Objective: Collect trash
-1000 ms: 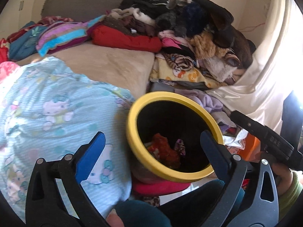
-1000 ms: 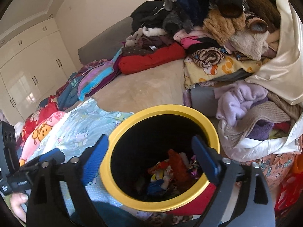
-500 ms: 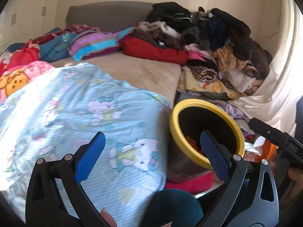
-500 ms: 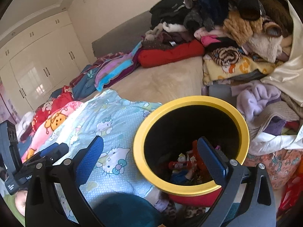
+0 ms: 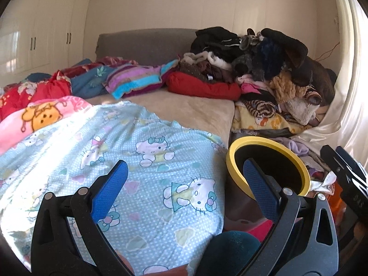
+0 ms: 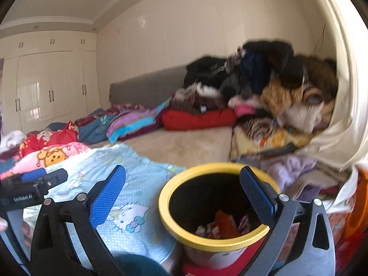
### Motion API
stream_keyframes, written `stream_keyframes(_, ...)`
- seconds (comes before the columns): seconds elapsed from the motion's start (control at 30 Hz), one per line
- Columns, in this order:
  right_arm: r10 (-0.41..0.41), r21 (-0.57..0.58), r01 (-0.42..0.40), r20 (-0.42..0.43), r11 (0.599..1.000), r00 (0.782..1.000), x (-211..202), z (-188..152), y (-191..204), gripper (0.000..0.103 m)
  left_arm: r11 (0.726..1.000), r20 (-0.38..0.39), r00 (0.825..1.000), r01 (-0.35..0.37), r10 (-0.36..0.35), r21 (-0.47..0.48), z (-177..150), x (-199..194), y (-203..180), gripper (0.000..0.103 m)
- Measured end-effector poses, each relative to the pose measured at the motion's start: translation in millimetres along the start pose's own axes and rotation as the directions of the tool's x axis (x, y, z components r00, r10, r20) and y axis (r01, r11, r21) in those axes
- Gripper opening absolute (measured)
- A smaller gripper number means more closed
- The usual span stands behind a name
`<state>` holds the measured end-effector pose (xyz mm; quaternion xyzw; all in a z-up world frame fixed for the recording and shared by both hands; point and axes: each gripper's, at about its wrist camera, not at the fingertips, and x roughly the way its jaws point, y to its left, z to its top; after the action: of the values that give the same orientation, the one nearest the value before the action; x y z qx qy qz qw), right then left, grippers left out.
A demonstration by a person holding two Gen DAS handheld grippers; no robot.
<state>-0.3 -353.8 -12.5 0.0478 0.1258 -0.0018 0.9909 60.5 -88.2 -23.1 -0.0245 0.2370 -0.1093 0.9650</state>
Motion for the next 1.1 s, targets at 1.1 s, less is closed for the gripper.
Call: stream_keyframes(1.1, -0.020, 0.013, 0.020, -0.003, 1.000, 1.000, 4, -15, 2, 0.097, 1.000, 0.061, 0.998, 0.009, -0.009, 0.002, -3, -10, -6, 0.092)
